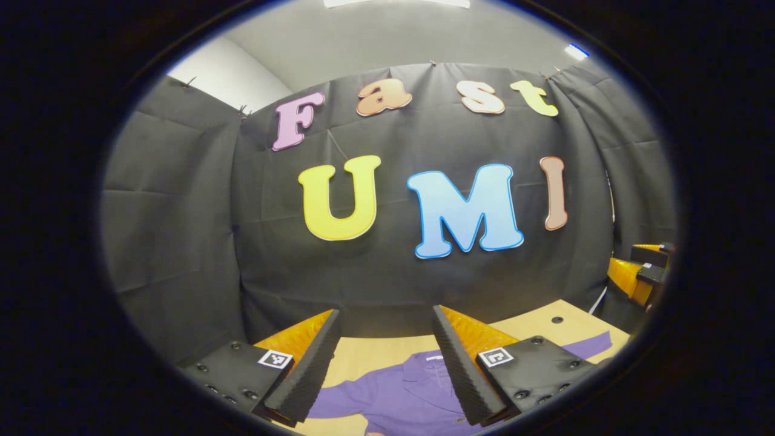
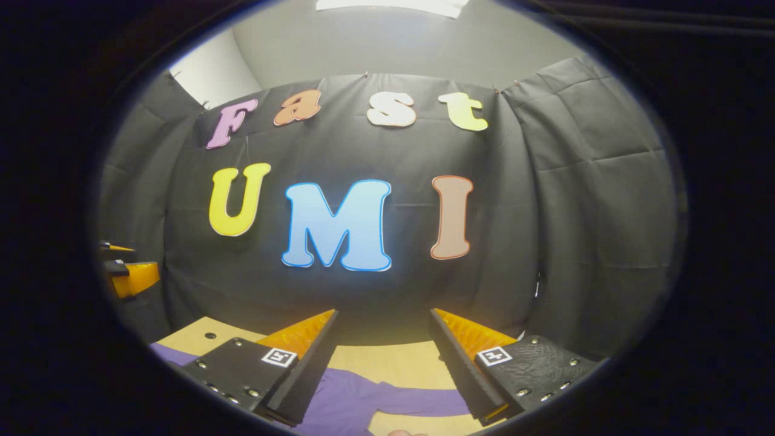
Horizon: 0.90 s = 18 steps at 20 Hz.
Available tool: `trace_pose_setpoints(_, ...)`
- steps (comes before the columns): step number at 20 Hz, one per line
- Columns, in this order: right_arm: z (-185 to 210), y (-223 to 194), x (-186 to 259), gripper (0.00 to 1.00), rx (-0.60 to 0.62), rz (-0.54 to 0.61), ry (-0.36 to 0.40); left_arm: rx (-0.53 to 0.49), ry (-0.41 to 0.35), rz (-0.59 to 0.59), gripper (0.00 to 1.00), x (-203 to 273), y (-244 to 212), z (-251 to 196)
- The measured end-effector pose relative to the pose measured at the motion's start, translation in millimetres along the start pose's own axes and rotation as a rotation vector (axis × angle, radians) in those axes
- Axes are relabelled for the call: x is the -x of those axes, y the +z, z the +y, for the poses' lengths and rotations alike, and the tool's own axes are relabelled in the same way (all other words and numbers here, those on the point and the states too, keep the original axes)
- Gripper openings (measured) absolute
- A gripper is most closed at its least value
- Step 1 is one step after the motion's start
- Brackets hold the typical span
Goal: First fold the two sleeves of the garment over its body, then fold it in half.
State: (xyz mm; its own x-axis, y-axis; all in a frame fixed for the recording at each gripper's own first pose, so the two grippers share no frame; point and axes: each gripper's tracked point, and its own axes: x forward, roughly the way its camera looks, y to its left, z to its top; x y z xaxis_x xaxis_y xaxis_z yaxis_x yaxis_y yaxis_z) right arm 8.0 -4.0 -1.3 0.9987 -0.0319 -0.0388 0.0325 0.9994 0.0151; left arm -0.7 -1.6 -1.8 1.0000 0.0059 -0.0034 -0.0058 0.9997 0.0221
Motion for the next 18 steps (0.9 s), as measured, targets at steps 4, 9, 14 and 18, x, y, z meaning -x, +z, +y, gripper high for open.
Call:
trace_pose_setpoints(4,-4,-4,-6,0.93,-0.001,0.025,-0.031,-0.010,0.006,-0.002,0.98,-1,0,0)
trace_pose_setpoints(9,-13,-21,-16,0.93,0.019,0.075,-0.086,-0.017,0.011,-0.001,0.98,0,0,0)
trace_pose_setpoints(14,-53,-58,-20,0.93,0.015,0.142,-0.145,-0.021,0.019,0.003,0.95,0,-1,0)
trace_pose_setpoints(18,-80,-91,-25,0.93,0.016,0.203,-0.187,-0.031,0.031,0.010,0.97,2,-2,2)
